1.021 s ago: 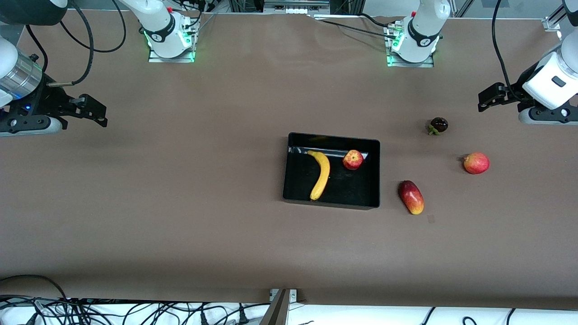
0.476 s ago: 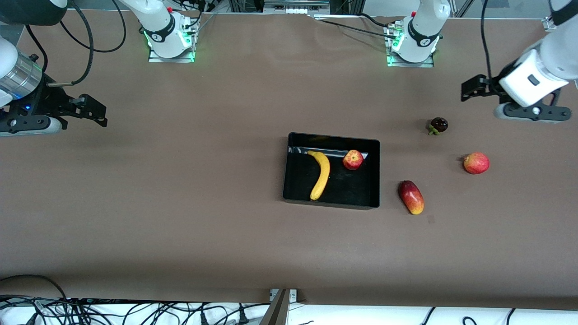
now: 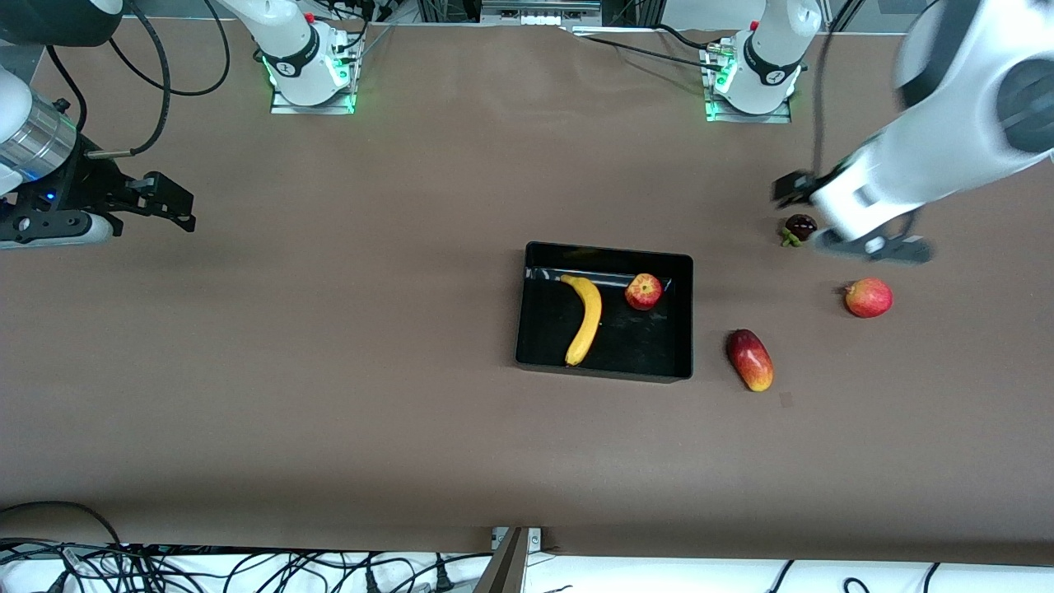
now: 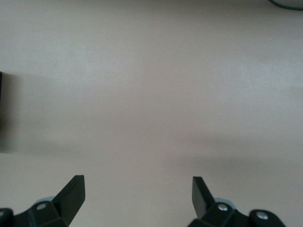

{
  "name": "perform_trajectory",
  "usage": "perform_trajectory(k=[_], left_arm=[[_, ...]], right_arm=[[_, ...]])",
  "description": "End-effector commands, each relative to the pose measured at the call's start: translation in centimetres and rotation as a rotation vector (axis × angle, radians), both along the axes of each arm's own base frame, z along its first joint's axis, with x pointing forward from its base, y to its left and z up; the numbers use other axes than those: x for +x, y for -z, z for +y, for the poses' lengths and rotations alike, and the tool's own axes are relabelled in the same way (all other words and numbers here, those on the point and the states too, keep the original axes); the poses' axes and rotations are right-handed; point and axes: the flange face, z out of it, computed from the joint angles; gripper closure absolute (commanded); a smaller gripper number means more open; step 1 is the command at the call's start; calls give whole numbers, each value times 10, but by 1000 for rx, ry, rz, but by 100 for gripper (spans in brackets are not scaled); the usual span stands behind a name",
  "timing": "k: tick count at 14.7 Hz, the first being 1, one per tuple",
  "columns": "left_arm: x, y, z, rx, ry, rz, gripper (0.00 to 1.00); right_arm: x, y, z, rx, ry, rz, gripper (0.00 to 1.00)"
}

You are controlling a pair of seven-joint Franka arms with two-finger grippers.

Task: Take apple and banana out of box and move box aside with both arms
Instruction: 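Move the left gripper over the black tray toward the red apple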

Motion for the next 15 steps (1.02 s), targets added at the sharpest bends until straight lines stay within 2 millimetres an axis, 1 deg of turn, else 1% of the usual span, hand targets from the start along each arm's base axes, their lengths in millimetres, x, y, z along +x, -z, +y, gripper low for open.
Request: perform_trajectory(k=[1,2,4,6,7,8,9,10,12,15], left_arm=[[17,52,-65,11,-20,-24,0],[21,71,-79,9,-37,-43,0],[25,101,-104,-5,-27,-79,0],[23,137,-116,-11,-13,-88,0],[20,153,-120,-19,-7,-104,0],[15,167,-127,-26,4,-119,0],[12,175,-132,-32,10,-133,0],[12,183,-131,-29,10,-128,0],[11,187,-132,-28,18,-124,0],[14,204,-134,-32,20,-127,0]], right_arm=[[1,-3,-2,-3,4,-2,0],[0,-4,-2,-3,4,-2,0],[1,-3,-2,-3,4,-2,0],[1,-3,-1,-3,2,-1,0],[1,-3,-1,-3,2,-1,0],[0,-4,-1,-3,2,-2,0],[0,-4,-2,-3,4,-2,0],[0,-4,-2,-3,4,-2,0],[1,-3,-2,-3,4,1,0],[0,-4,-2,-3,4,-1,0]])
